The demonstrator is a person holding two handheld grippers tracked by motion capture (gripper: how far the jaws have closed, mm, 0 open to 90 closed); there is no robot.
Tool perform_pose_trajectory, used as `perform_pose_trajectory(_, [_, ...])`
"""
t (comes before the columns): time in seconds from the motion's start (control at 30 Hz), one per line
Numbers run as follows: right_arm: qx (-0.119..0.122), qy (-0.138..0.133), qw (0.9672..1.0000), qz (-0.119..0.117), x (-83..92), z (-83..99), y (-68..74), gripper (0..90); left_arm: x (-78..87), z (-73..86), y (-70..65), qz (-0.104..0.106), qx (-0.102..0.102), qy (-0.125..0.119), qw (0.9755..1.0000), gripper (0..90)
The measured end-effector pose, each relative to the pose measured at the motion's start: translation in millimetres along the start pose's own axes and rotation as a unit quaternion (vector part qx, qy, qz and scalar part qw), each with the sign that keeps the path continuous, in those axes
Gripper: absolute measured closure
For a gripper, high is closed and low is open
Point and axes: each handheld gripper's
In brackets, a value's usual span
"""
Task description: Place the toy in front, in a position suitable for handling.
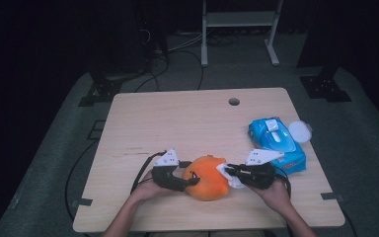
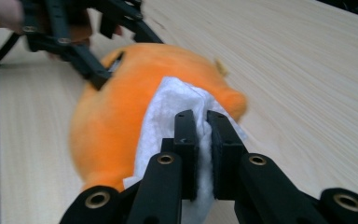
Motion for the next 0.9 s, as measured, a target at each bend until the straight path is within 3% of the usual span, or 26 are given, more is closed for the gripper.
perform_pose_trajectory(0.13, [-0.008, 0.001, 1.0000, -0.005, 1.1, 3.1, 0.1, 82.1, -1.0, -0.5, 0.2, -0.006, 0.005, 0.001, 1.0000, 30.3])
perform_pose_trajectory(0.2, [0.013, -0.009, 0.9995, -0.027, 4.2, -0.3, 11.4, 82.0, -1.7, 0.0, 1.0, -0.009, 0.013, 0.001, 0.9999, 29.5])
perform_pose_trajectory(0.27, [0.016, -0.016, 0.9990, -0.039, 4.2, -2.6, 15.4, 82.0, -1.8, 0.0, 0.8, -0.010, 0.013, 0.000, 0.9999, 29.6])
perform_pose_trajectory(0.33, [0.022, -0.015, 0.9990, -0.037, 2.9, -4.7, 17.1, 82.0, -1.8, 0.0, 0.0, -0.011, 0.010, 0.001, 0.9999, 29.9])
perform_pose_trajectory(0.37, [0.020, -0.010, 0.9994, -0.025, -0.3, -5.6, 13.6, 82.1, -1.1, 0.3, -0.5, -0.008, 0.003, 0.000, 1.0000, 30.4])
perform_pose_trajectory(0.4, [0.012, -0.009, 0.9996, -0.023, -0.7, -5.1, 11.1, 82.1, -1.0, 0.1, -0.6, -0.007, 0.003, 0.000, 1.0000, 30.4])
perform_pose_trajectory(0.5, [-0.004, 0.004, 0.9999, 0.012, 0.2, 0.0, 0.1, 82.1, -1.3, 0.1, -1.7, -0.005, -0.003, 0.000, 1.0000, 30.3])
perform_pose_trajectory(0.53, [-0.004, 0.004, 0.9999, 0.012, 0.2, 0.0, 0.1, 82.1, -1.3, 0.1, -1.7, -0.005, -0.003, 0.000, 1.0000, 30.3])
perform_pose_trajectory(0.57, [-0.018, 0.015, 0.9995, 0.020, 2.1, 6.3, -5.6, 82.1, -1.3, 0.5, -1.5, -0.004, -0.001, -0.001, 1.0000, 30.1])
perform_pose_trajectory(0.67, [-0.027, 0.014, 0.9995, 0.008, 2.5, 9.2, -3.9, 82.0, -1.8, 0.5, -1.9, -0.004, -0.001, -0.002, 1.0000, 29.8])
perform_pose_trajectory(0.8, [-0.010, 0.002, 0.9999, 0.004, 2.6, 1.0, 4.9, 81.9, -2.9, -0.7, -6.7, -0.014, -0.010, 0.001, 0.9999, 29.6])
perform_pose_trajectory(0.83, [-0.007, -0.012, 0.9999, -0.002, 2.9, -4.7, 7.0, 81.9, -3.9, -1.0, -12.2, -0.014, -0.024, 0.000, 0.9996, 30.1])
perform_pose_trajectory(0.87, [-0.006, -0.014, 0.9999, -0.001, 2.6, -6.5, 7.1, 81.9, -3.9, -1.0, -12.2, -0.014, -0.024, 0.000, 0.9996, 30.4])
perform_pose_trajectory(0.9, [-0.006, -0.013, 0.9999, 0.003, 2.0, -7.1, 6.3, 81.9, -4.4, -1.6, -17.2, -0.018, -0.040, 0.001, 0.9991, 30.6])
Point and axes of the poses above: each handheld gripper's, and its own axes: x roughly backward along the jaws, z roughly out of its underside, y roughly to its left, and after that the axes turned 14 degrees about x, right-handed
